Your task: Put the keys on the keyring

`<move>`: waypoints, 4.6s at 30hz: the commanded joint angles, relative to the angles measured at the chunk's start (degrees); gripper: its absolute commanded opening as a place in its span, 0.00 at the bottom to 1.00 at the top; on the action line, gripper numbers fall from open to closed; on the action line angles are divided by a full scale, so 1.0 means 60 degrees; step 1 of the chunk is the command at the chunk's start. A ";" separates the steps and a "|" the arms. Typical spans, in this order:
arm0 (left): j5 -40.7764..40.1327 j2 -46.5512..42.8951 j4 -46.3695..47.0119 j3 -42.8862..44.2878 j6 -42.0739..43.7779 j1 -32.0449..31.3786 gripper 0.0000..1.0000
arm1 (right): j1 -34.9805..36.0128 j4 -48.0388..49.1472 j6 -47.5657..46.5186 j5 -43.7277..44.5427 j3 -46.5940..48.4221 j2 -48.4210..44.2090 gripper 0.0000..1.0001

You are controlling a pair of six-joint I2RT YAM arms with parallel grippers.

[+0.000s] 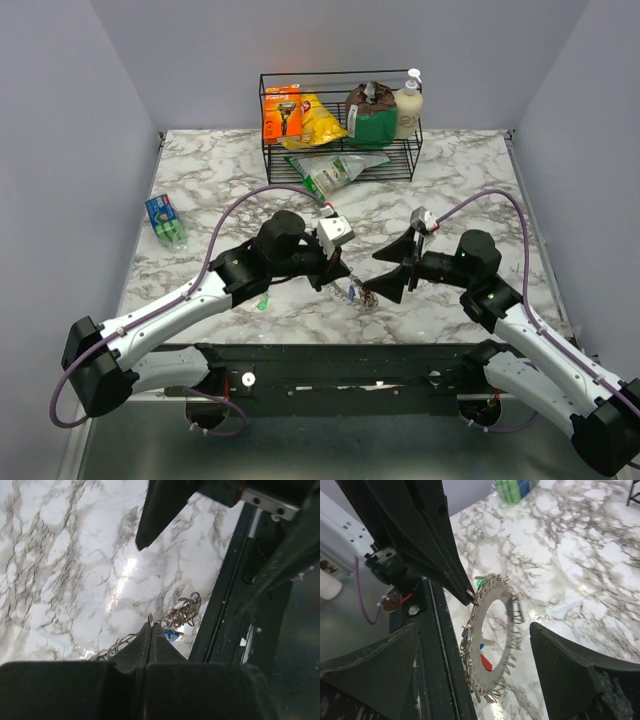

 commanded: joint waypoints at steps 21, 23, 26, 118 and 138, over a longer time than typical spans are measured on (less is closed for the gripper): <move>0.4418 -0.1054 0.1287 0.0099 0.1008 -0.0028 0.00 | 0.0265 0.0700 0.0344 -0.2808 0.0991 -0.0328 0.77; 0.4433 -0.1083 0.1345 0.0099 0.0978 -0.0028 0.00 | 0.0338 0.0816 0.0431 -0.2837 0.0961 -0.0269 0.74; 0.4477 -0.1054 0.1389 0.0070 0.0993 -0.0028 0.00 | 0.0470 0.0977 0.0534 -0.2867 0.0961 -0.0167 0.69; 0.4140 -0.1522 0.4992 -0.0897 -0.1043 0.0177 0.47 | 0.0778 0.5842 0.2585 -0.1446 -0.0489 -0.0899 0.01; 0.3789 -0.1464 0.5081 -0.1000 -0.1102 0.0177 0.36 | 0.0778 0.5827 0.2614 -0.1373 -0.0592 -0.1030 0.01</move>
